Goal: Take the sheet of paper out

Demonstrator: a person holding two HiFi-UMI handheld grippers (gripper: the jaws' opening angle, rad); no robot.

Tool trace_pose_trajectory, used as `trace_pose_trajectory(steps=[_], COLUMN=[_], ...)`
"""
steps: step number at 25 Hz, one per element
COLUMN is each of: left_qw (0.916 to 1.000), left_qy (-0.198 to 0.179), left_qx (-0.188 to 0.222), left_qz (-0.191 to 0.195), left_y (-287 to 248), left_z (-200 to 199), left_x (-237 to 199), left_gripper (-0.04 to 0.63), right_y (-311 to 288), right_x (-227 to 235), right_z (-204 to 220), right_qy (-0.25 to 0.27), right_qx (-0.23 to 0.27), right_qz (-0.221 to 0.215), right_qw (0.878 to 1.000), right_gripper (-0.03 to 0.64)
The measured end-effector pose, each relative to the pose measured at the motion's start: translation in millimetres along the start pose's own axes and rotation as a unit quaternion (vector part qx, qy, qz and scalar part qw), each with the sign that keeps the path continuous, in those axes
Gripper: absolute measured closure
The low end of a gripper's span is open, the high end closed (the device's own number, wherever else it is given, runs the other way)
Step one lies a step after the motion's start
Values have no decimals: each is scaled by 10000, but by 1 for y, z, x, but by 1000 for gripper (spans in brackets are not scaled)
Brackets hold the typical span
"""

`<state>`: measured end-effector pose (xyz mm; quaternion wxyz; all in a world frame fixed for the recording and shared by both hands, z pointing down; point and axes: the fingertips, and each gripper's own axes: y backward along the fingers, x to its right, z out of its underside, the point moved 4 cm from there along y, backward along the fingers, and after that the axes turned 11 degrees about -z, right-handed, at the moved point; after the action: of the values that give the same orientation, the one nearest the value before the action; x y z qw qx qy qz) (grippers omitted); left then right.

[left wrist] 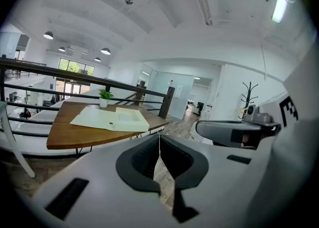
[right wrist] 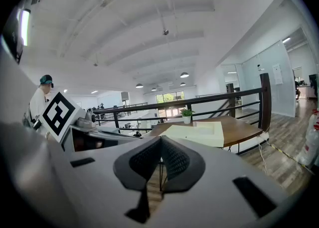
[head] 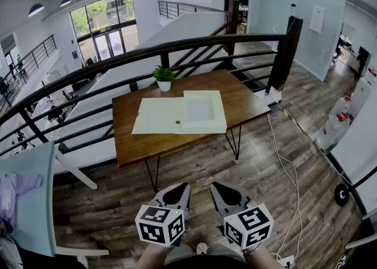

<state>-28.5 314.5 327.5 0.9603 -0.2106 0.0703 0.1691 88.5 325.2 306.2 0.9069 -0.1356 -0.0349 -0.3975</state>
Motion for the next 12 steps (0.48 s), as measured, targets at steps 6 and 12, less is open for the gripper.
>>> trace_pose_trajectory(steps=[6,12], left_qw=[10000,9997], left_qy=[-27,96], left_qx=[-45,6], left_qz=[-39,209], left_y=[-2,-4], left_z=[-1,2], left_x=[-10,-3], left_gripper=[575,575], right_y=[-5,0], right_x=[10,14], right_z=[6,5], right_qy=[-40,-181], right_qx=[1,172], right_qz=[141,160], right_qw=[9999,9996], right_gripper=[591,591])
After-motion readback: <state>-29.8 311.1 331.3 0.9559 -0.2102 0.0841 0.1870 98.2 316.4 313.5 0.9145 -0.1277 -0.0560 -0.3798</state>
